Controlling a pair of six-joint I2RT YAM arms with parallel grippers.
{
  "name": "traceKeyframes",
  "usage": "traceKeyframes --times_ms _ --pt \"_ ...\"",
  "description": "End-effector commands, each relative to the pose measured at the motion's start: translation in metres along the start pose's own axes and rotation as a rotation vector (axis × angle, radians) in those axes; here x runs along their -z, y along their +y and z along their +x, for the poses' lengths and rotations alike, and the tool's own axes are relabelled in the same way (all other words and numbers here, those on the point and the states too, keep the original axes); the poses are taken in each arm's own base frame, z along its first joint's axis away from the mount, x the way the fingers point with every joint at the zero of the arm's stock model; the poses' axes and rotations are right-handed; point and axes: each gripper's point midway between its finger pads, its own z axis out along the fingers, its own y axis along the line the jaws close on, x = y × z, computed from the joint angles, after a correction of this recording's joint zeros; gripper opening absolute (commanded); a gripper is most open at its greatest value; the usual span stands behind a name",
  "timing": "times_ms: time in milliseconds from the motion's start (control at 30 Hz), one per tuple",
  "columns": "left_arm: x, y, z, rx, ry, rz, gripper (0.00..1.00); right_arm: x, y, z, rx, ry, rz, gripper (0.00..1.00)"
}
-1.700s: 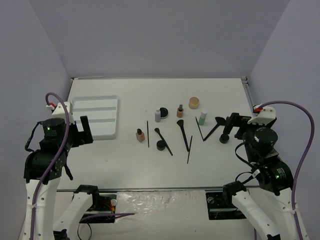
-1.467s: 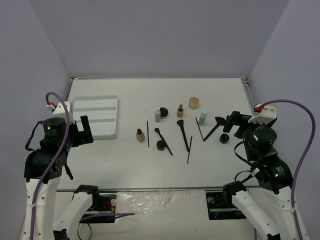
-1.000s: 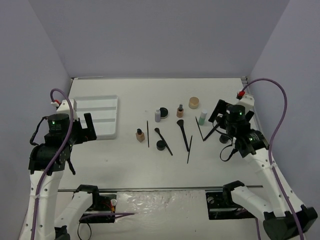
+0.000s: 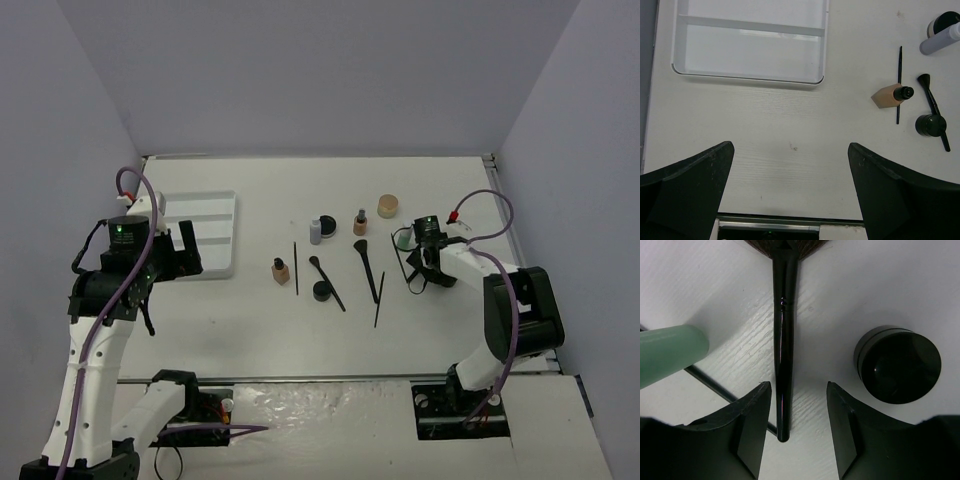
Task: Organize the makeup
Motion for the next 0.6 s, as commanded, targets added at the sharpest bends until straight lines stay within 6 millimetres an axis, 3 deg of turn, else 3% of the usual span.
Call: traceKeyframes --times_ms 0,133,267,400,567 --pt "0.005 -0.009 -0.02 0.012 -0.071 0.039 0.97 -0.012 0.007 -0.007 -0.044 -0.034 -0.006 0.43" --pt "0.006 -0.01 -0.021 0.016 -0.073 0.046 0.97 -0.02 0.002 -0.001 -0.05 -0.025 0.02 0.33" --pt "0.007 -0.013 -0.024 0.024 -0.08 0.06 0.97 -0.015 -0.001 -0.009 -0.049 -0.058 0.023 0.2" --pt "0.008 -0.02 -0.029 0.047 -0.083 0.087 0.97 0.005 -0.001 -0.03 -0.046 -0.117 0.014 0.02" --pt "0.011 -0.038 -0.044 0.097 -0.09 0.167 0.97 0.046 0.006 -0.066 0.005 -0.218 -0.041 0.0"
